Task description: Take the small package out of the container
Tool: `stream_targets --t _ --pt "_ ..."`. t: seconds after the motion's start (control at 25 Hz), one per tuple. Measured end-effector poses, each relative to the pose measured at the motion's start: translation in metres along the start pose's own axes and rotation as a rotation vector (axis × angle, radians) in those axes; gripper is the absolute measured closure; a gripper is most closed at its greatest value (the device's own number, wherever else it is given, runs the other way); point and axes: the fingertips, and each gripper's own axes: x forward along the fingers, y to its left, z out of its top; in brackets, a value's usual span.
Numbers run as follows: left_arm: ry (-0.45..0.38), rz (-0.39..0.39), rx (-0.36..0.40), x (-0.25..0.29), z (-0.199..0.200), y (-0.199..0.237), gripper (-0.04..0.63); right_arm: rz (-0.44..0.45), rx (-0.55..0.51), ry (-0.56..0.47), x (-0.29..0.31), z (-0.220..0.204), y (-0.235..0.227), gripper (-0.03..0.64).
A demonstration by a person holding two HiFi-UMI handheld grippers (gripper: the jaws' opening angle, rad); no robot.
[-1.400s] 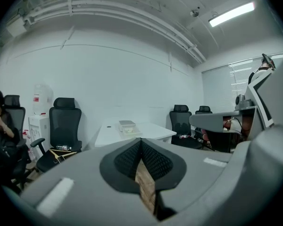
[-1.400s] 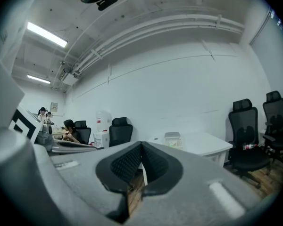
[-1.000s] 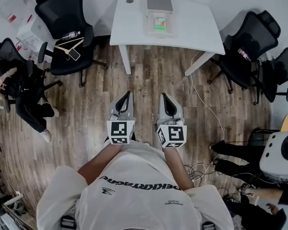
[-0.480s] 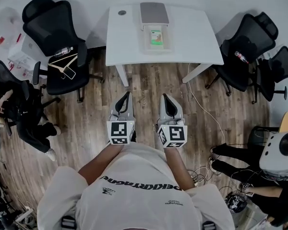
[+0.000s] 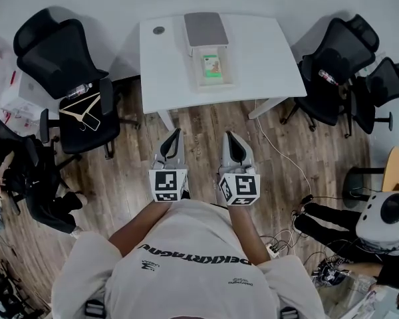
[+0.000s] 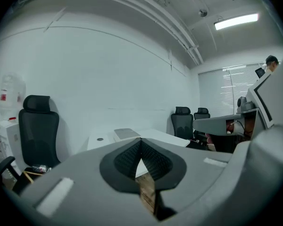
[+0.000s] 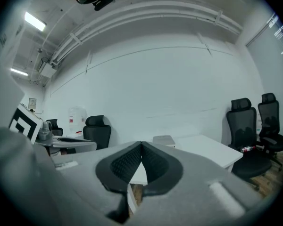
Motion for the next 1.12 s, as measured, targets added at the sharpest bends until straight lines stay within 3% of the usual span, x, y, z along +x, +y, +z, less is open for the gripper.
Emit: stream_targets --t 0.56,1.12 --pt "0.029 -0.043 0.0 0.043 -0.008 0.03 0.596 -0.032 -0.002 0.029 0.054 -0.003 0.001 0.618" --pt "0.019 -0.022 -0.003 0.09 -0.003 0.037 0.595 -0.007 0.004 0.03 0.1 -0.002 -0.023 0.618"
